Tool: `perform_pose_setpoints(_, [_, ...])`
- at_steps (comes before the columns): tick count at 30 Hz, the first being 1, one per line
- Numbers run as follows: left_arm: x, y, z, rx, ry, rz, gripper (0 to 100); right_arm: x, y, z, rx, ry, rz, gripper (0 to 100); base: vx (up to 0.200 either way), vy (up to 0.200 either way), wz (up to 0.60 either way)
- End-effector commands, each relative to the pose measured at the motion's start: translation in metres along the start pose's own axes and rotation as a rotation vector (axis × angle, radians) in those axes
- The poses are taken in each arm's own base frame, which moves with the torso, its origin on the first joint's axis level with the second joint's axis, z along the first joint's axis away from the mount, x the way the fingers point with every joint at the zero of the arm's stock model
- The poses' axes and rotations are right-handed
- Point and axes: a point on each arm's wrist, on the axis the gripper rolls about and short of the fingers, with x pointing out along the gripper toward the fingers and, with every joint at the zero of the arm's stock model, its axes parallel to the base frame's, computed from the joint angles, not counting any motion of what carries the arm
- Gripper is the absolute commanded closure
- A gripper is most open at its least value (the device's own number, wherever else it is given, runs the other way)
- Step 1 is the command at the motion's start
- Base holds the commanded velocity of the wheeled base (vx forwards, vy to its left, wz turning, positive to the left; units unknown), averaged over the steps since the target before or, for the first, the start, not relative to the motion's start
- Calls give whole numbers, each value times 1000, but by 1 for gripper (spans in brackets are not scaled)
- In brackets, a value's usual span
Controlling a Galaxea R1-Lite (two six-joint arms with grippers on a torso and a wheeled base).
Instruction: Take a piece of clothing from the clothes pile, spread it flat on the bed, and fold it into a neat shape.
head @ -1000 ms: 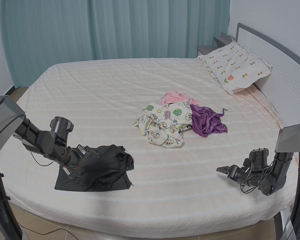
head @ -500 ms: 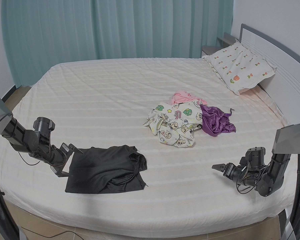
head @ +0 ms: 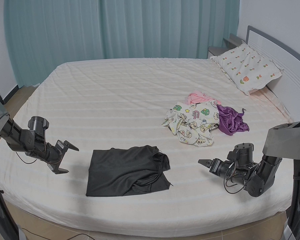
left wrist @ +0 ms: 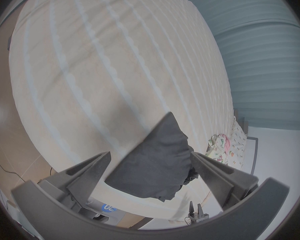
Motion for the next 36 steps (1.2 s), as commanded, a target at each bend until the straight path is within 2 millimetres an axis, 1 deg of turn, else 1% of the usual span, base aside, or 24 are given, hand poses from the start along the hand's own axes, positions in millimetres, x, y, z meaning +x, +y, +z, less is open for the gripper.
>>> perform_pose_setpoints(1, [6, 4, 1, -7, 2, 11, 0, 16, 33, 0, -58, 7, 62, 0, 0, 200, 0])
perform_pose_setpoints(2, [7, 5, 1, -8, 3, 12, 0, 17, 36, 1, -64, 9, 65, 0, 0, 200, 0])
perform_pose_setpoints(4, [8, 5, 2, -7, 1, 15, 0, 28, 49, 0, -119, 22, 76, 0, 0, 200, 0])
perform_pose_setpoints(5, [8, 5, 2, -7, 1, 15, 0, 28, 49, 0, -119, 22, 76, 0, 0, 200, 0])
perform_pose_setpoints(6, [9, 5, 2, -9, 1, 17, 0, 37, 55, -2, -172, 26, 90, 0, 0, 0, 0])
perform_pose_setpoints(9, [9, 6, 2, -8, 1, 19, 0, 47, 58, -3, -227, 25, 100, 0, 0, 0, 0])
perform_pose_setpoints(11, [9, 6, 2, -9, 0, 21, 0, 62, 63, -10, -288, 39, 108, 0, 0, 0, 0])
perform_pose_setpoints(18, [10, 7, 1, -9, 2, 24, 0, 102, 64, -9, -394, 44, 30, 0, 0, 0, 0])
perform_pose_setpoints(20, [10, 7, 1, -9, 2, 26, 0, 107, 65, -8, -406, 40, 29, 0, 0, 0, 0])
perform_pose_setpoints(21, [10, 7, 1, -9, -1, 28, 0, 115, 63, -9, -417, 34, 30, 0, 0, 0, 0])
perform_pose_setpoints(24, [11, 8, 0, -10, -9, 40, 0, 123, 60, -12, -418, 59, 14, 0, 0, 0, 0])
perform_pose_setpoints(25, [11, 8, 1, -9, -12, 41, 0, 125, 61, -12, -415, 56, 16, 100, 0, 0, 0])
perform_pose_setpoints(29, [12, 8, 0, -5, -18, 39, 0, 131, 61, -4, -402, 22, 10, 100, 0, 0, 0])
perform_pose_setpoints(30, [12, 8, 0, -4, -21, 35, 0, 133, 57, 7, -392, -9, -10, 100, 0, 0, 0])
perform_pose_setpoints(32, [12, 8, 2, -1, -28, 27, 0, 134, 53, 18, -379, -38, -21, 100, 0, 0, 0])
perform_pose_setpoints(34, [13, 8, 1, 0, -26, 28, 0, 135, 48, 26, -361, -53, -32, 100, 0, 0, 0])
perform_pose_setpoints(36, [14, 8, 1, -1, -24, 31, 0, 135, 44, 30, -334, -59, -37, 100, 0, 0, 0])
